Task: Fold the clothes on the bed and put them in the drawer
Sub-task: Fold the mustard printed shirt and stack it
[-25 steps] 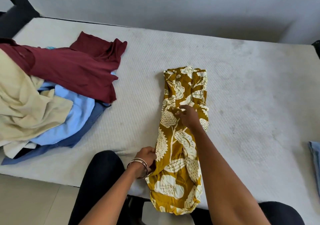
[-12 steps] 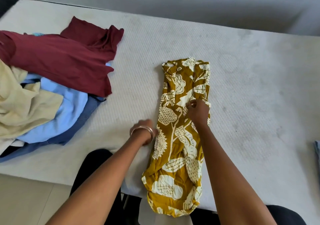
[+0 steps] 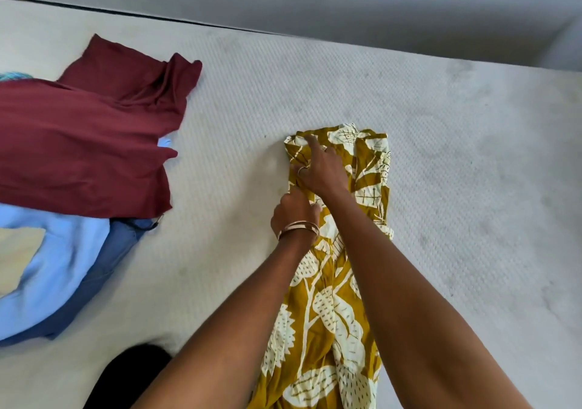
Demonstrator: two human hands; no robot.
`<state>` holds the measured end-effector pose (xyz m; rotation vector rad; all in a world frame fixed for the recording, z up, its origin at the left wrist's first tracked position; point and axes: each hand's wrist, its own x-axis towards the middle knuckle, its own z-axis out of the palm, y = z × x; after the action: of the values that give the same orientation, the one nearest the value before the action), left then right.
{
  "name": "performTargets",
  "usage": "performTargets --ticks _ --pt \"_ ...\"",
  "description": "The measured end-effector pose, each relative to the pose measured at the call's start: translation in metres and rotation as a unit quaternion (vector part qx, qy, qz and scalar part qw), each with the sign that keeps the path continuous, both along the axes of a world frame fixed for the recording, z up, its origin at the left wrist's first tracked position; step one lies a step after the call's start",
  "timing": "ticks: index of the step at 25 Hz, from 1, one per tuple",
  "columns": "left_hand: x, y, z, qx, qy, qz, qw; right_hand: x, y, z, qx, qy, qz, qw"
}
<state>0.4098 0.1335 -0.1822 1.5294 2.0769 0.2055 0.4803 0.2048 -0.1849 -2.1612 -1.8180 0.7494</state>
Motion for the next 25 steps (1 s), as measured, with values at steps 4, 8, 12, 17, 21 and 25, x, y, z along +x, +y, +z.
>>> performTargets --ticks 4,8,12,17,21,25 --pt "0.013 0.002 -0.018 0.194 0.016 -0.021 0.981 0.016 0.029 -0.013 0.06 0.066 -0.05 0.995" --pt "0.023 -0.005 -0.032 0.242 0.057 -0.151 0.957 0.038 0.024 -0.012 0.136 0.118 -0.157 0.971" --pt "0.011 -0.001 -0.045 0.288 0.058 -0.234 0.927 0.033 -0.012 -0.01 0.246 0.05 -0.069 0.965" --pt "-0.011 -0.011 -0.049 -0.02 0.148 -0.339 0.929 0.054 -0.07 -0.042 0.031 -0.05 0.159 0.985" --pt "0.0 0.01 -0.017 0.045 0.123 -0.313 0.941 0.077 -0.072 -0.016 0.11 -0.026 0.035 0.993" --pt "-0.001 0.062 0.006 0.121 -0.036 -0.127 0.984 0.112 -0.049 0.004 0.112 0.037 -0.191 0.974"
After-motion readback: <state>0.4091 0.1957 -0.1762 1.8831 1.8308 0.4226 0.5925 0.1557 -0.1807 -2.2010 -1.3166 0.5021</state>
